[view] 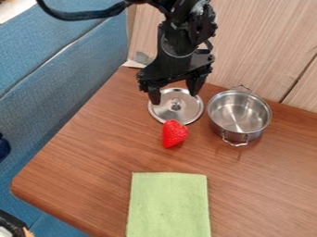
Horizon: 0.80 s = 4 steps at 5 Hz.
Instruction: Moved the yellow towel closer to the silver pot.
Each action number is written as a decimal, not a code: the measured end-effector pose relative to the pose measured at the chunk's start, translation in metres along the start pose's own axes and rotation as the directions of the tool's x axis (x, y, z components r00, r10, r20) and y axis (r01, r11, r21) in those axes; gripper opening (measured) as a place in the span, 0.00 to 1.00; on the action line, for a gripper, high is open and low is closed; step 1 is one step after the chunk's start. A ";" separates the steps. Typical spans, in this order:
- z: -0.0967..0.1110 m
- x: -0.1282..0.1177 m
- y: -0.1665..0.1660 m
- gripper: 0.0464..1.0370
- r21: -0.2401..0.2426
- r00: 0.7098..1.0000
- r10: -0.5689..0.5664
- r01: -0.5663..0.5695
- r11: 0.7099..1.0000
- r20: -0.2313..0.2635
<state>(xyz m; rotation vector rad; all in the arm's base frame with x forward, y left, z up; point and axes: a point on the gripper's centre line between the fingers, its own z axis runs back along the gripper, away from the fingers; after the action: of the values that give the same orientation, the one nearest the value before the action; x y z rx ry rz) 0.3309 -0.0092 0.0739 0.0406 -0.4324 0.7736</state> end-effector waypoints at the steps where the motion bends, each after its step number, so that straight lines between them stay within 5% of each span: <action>1: -0.008 -0.007 0.005 0.96 0.027 1.000 -0.001 0.001 1.000 -0.022; 2: -0.013 -0.020 0.022 0.96 0.064 0.999 0.013 -0.010 0.998 -0.038; 4: 0.017 -0.057 0.024 0.96 -0.008 0.998 -0.045 0.044 0.999 -0.036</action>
<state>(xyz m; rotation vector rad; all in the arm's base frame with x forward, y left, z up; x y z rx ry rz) 0.2723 -0.0336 0.0642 0.0298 -0.3987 0.7278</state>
